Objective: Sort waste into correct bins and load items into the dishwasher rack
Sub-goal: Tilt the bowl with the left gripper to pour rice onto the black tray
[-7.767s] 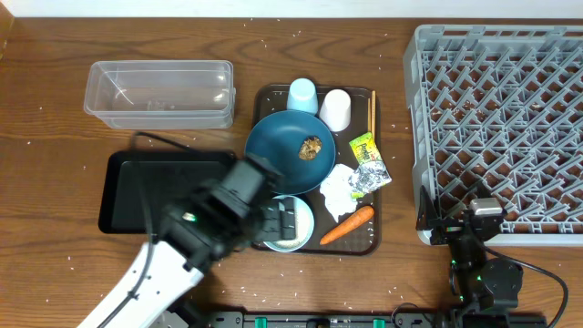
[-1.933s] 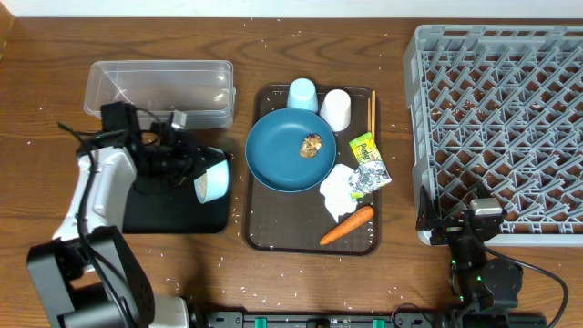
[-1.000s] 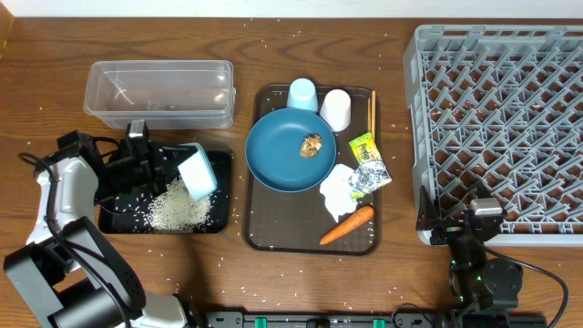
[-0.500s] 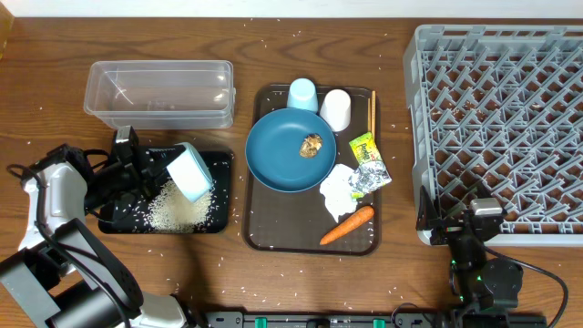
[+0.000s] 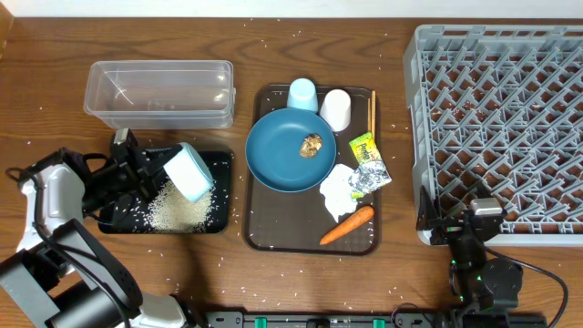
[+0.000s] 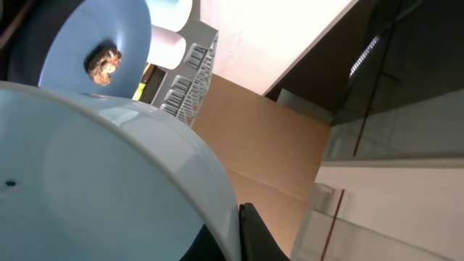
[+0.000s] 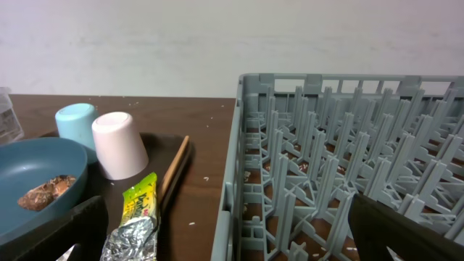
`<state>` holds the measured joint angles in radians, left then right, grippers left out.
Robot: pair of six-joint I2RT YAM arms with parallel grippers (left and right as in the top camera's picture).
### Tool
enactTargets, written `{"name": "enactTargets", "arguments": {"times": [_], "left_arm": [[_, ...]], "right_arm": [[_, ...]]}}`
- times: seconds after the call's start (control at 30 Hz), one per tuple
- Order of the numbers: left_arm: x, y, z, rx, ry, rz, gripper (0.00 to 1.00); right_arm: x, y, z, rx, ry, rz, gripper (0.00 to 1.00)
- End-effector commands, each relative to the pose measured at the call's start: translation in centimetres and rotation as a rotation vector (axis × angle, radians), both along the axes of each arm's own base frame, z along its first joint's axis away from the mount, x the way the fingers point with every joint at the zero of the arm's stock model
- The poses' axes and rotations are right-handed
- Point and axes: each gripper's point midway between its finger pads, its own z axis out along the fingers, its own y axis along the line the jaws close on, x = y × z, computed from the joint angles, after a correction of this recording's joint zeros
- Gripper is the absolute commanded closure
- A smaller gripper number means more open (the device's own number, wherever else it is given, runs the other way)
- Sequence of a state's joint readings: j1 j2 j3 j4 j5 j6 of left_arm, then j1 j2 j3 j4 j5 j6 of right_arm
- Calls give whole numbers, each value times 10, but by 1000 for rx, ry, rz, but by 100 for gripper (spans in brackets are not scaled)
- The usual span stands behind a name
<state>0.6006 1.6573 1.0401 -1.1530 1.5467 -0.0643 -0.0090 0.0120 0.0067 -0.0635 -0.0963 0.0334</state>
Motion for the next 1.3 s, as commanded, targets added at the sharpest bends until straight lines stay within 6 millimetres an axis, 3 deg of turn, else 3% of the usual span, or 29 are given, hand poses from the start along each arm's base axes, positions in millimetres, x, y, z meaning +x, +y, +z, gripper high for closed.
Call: {"name": "enactTargets", "arguments": {"times": [0.0, 0.13, 0.23, 0.33, 0.47, 0.53, 0.67, 0.73, 0.8, 0.87, 0.97, 1.07, 1.17, 1.23, 1.27], "left_arm": [[6, 8, 1, 2, -46, 22, 94], [3, 9, 3, -42, 18, 34, 94], [13, 21, -1, 33, -90, 49, 94], [6, 18, 1, -12, -25, 53, 94], [16, 31, -3, 96, -164, 66, 94], [9, 25, 0, 28, -82, 67, 94], [15, 31, -5, 127, -186, 62, 94], [4, 18, 0, 12, -52, 55, 94], [-3, 9, 4, -2, -42, 38, 94], [8, 19, -5, 115, -172, 34, 94], [-3, 13, -16, 90, -8, 14, 94], [4, 18, -10, 169, -197, 20, 94], [0, 17, -17, 145, -96, 15, 94], [3, 18, -9, 173, -216, 23, 94], [6, 21, -15, 238, -257, 11, 94]], "right_arm": [[0, -3, 0, 2, 0, -15, 1], [0, -3, 0, 2, 0, -15, 1], [0, -3, 0, 2, 0, -15, 1], [0, -3, 0, 2, 0, -15, 1], [0, -3, 0, 2, 0, -15, 1], [0, -3, 0, 2, 0, -15, 1], [0, -3, 0, 2, 0, -15, 1], [0, -3, 0, 2, 0, -15, 1], [0, -3, 0, 2, 0, -15, 1], [0, -3, 0, 2, 0, -15, 1], [0, -3, 0, 2, 0, -15, 1], [0, -3, 0, 2, 0, -15, 1], [0, -3, 0, 2, 0, -15, 1], [0, -3, 0, 2, 0, -15, 1], [0, -3, 0, 2, 0, -15, 1]]}}
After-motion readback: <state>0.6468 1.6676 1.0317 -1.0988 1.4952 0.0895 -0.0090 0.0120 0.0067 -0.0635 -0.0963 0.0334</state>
